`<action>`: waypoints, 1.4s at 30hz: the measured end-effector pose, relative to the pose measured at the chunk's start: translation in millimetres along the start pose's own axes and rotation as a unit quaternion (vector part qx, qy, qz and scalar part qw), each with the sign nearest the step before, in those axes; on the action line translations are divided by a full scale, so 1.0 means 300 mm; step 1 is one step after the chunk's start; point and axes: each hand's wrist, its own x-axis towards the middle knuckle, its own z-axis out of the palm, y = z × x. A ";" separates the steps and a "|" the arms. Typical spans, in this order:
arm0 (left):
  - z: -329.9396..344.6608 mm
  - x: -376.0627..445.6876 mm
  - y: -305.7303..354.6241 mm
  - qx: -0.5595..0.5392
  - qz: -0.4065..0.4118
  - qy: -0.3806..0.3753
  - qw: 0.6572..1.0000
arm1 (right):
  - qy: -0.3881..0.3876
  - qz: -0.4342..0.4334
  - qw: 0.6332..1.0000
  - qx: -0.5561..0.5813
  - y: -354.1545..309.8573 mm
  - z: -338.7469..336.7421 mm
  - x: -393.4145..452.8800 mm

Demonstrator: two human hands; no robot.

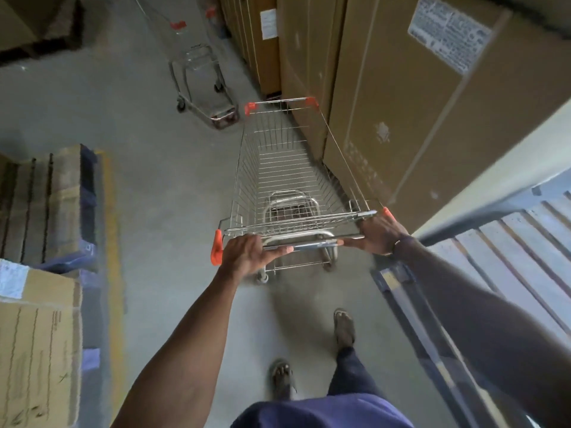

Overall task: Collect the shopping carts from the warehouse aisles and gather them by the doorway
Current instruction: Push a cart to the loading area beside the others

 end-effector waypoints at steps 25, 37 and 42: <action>0.253 -0.381 -0.346 0.120 0.271 -0.030 0.955 | 0.024 0.269 0.956 0.113 -0.761 0.316 -0.920; 0.355 -0.653 -0.469 0.178 0.393 -0.054 0.900 | 0.026 0.400 0.902 0.160 -1.327 0.279 -1.378; 0.341 -0.715 -0.500 0.216 0.467 -0.073 0.854 | 0.021 0.475 0.856 0.202 -1.522 0.265 -1.458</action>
